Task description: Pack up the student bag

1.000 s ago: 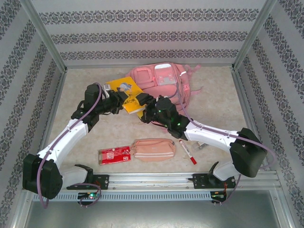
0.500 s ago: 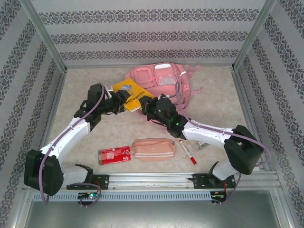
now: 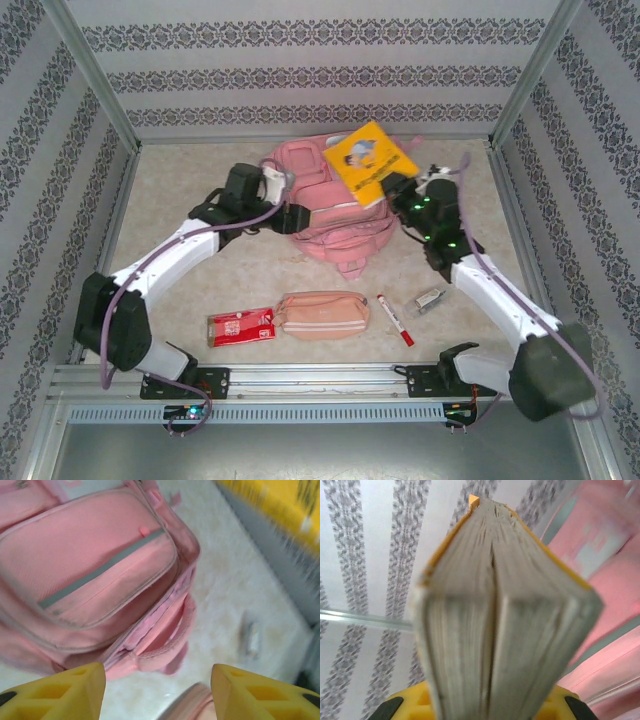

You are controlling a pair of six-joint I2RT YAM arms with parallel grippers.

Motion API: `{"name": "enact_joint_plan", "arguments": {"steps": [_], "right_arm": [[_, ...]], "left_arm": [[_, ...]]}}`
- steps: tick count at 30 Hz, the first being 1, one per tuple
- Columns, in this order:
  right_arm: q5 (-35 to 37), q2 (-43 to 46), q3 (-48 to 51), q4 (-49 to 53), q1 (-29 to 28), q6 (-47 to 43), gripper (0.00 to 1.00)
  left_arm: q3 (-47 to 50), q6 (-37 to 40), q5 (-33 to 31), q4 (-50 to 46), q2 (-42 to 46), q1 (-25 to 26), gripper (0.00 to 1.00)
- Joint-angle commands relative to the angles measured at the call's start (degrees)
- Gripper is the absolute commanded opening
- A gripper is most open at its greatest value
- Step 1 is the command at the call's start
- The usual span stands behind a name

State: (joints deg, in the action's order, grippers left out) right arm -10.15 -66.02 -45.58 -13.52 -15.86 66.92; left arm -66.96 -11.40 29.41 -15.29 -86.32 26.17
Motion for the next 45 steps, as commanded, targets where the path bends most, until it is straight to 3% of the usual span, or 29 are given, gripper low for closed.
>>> {"name": "enact_joint_plan", "arguments": {"steps": [1,5,8,13,15,18,24,27,29,33,34,40,45], "right_arm": [[-6.3,5.5,-2.3,8.7,6.5,-14.0,0.00],[-8.6,9.8,-3.8,16.8,14.4,-21.2,0.00],[-9.1,12.2,-4.4,20.8,17.0,-24.2,0.00],[-11.9,13.9,-3.8,23.1,17.8,-25.7,0.00],[-13.3,14.2,-3.6,23.6,18.1,-25.7,0.00],[-14.1,14.3,-3.3,24.1,18.7,-25.5,0.00],[-16.6,13.0,-3.9,24.2,19.7,-24.4,0.00],[-18.4,12.2,-4.2,24.2,19.9,-22.9,0.00],[-19.4,11.9,-3.9,24.2,19.9,-21.8,0.00],[-21.0,12.6,-2.6,24.3,20.0,-20.1,0.00],[-21.1,13.1,-2.2,24.8,20.0,-20.2,0.00],[-21.3,15.1,-1.1,33.8,20.2,-21.8,0.00],[-26.1,18.1,-0.5,36.6,21.1,-21.8,0.00]], "left_arm": [[-6.7,24.0,-9.0,-8.1,-6.3,3.5,0.57],[-15.3,35.7,-19.4,-12.9,-17.0,7.7,0.58],[-22.1,35.7,-26.4,-14.3,-24.3,8.5,0.57],[-31.2,33.2,-29.4,-17.0,-31.7,8.5,0.55],[-33.1,34.4,-27.1,-18.2,-33.6,8.5,0.54],[-34.6,37.4,-18.4,-21.9,-35.9,8.5,0.59],[-35.7,38.4,-14.5,-24.0,-39.1,8.5,0.64],[-36.6,38.2,-16.1,-23.7,-41.0,8.4,0.65],[-38.7,37.0,-18.6,-23.8,-42.8,8.0,0.59],[-45.2,34.1,-20.8,-25.8,-46.3,7.5,0.09],[-46.2,33.7,-20.6,-26.2,-46.3,7.5,0.03],[-47.4,31.7,-22.8,-24.9,-41.1,7.3,0.00],[-53.6,28.4,-33.2,-27.3,-37.8,6.8,0.00]]}}
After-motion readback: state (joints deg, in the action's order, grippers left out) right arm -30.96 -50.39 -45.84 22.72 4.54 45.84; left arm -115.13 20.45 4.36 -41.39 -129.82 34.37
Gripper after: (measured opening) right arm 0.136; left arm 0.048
